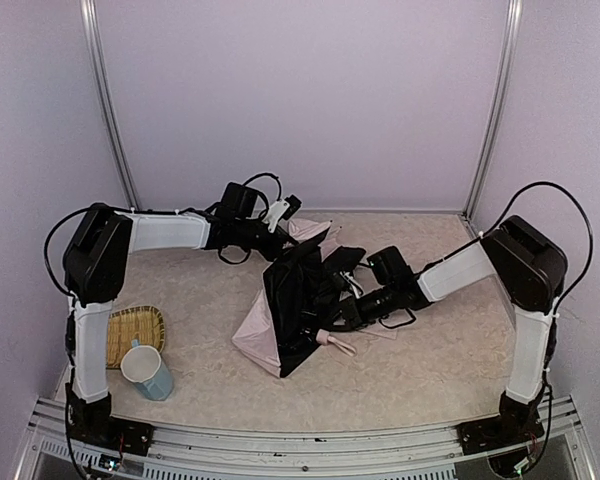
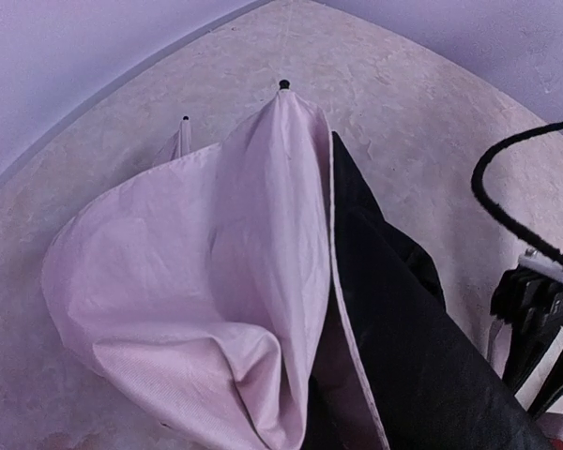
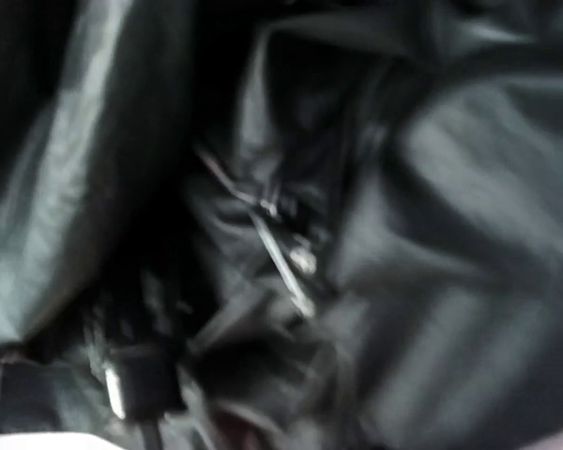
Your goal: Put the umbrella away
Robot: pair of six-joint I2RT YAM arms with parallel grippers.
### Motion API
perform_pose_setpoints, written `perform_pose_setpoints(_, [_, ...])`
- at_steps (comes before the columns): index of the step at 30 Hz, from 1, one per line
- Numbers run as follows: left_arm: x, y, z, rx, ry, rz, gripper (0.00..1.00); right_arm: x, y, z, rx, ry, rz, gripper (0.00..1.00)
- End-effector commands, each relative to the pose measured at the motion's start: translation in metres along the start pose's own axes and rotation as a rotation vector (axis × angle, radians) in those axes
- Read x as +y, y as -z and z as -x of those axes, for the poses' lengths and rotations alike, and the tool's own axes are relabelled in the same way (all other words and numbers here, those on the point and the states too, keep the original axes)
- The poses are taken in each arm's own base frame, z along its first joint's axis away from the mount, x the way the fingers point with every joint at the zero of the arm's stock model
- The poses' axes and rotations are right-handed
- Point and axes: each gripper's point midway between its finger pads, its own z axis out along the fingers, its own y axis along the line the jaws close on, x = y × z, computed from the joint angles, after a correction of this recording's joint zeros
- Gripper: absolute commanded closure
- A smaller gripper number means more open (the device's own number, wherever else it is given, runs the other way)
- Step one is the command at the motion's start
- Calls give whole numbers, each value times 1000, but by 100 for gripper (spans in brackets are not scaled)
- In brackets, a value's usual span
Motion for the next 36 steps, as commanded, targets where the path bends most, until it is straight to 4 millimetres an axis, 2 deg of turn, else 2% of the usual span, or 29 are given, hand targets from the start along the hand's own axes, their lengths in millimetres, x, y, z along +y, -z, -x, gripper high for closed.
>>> perform_pose_setpoints(1, [-17,-18,-68,213,37,-109,100,-11,45,16,-69,55,-321,73])
perform_pose_setpoints(3, [-16,-20,-73,222,69,-123,100,-4,64,25,-91,142,-474,71])
perform_pose_setpoints(5, [-15,-20,-72,220,80,-136,100,35,67,33,-99,358,-542,66])
perform_pose_setpoints(7, [-15,-22,-73,235,79,-143,100,83,52,32,-89,592,-544,58])
perform_pose_setpoints(9, [-15,-25,-74,254,74,-143,100,133,27,21,-64,823,-504,49])
perform_pose_setpoints(11, [-17,-26,-74,259,72,-147,100,168,-2,12,-30,1004,-491,39])
perform_pose_setpoints(13, [-19,-26,-73,255,67,-148,100,180,-37,-7,74,1130,-489,25])
perform_pose_setpoints(15, [-20,-25,-72,252,64,-144,100,168,-60,-23,201,1212,-561,21])
perform_pose_setpoints(18, [-20,-25,-71,250,62,-143,100,143,-78,-39,325,1280,-637,18])
perform_pose_setpoints(22, [-21,-24,-72,249,63,-144,100,129,-87,-49,383,1294,-644,18])
perform_pose_setpoints(25, [-20,-22,-72,248,57,-144,100,110,-85,-46,431,1292,-749,25])
perform_pose_setpoints(26, [-20,-22,-72,250,55,-144,100,106,-84,-46,446,1287,-767,35])
perform_pose_setpoints(28, [-20,-21,-72,253,50,-143,100,113,-84,-39,423,1269,-770,74])
perform_pose_setpoints(31, [-18,-17,-74,263,49,-138,100,151,-78,-20,308,1246,-697,100])
perform_pose_setpoints(34, [-15,-9,-79,280,48,-129,100,197,-60,3,157,1219,-593,100])
perform_pose_setpoints(36, [-12,0,-82,294,52,-116,100,215,-40,23,56,1150,-543,100])
